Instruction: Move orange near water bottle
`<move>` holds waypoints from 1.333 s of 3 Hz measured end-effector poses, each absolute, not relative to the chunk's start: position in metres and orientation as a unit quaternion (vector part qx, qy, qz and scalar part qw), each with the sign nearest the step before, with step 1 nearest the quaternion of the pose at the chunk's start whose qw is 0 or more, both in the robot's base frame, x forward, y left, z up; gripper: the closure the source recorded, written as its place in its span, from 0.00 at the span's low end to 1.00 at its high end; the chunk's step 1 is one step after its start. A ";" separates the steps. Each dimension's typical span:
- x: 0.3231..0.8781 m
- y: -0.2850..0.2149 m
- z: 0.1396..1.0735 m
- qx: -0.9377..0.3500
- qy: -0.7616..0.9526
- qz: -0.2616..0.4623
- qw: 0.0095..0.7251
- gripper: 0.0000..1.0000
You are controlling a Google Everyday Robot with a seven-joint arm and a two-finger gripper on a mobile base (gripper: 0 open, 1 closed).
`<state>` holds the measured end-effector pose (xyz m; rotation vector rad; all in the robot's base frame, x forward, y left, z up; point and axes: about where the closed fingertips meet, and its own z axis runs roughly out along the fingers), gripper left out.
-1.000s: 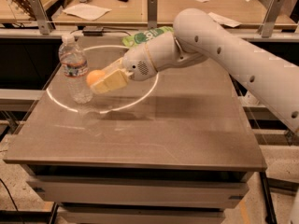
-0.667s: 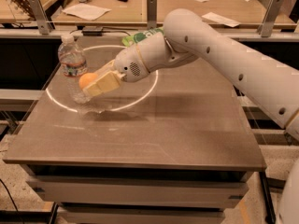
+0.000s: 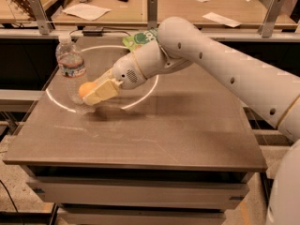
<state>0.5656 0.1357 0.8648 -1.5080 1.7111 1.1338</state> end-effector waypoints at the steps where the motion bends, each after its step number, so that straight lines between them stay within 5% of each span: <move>1: 0.569 0.133 0.859 -0.558 0.648 0.428 0.291 0.83; 4: 0.567 0.130 0.848 -0.557 0.650 0.443 0.266 0.13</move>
Offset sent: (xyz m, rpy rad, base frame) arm 0.0100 -0.0094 -0.0089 0.0812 0.0602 0.0079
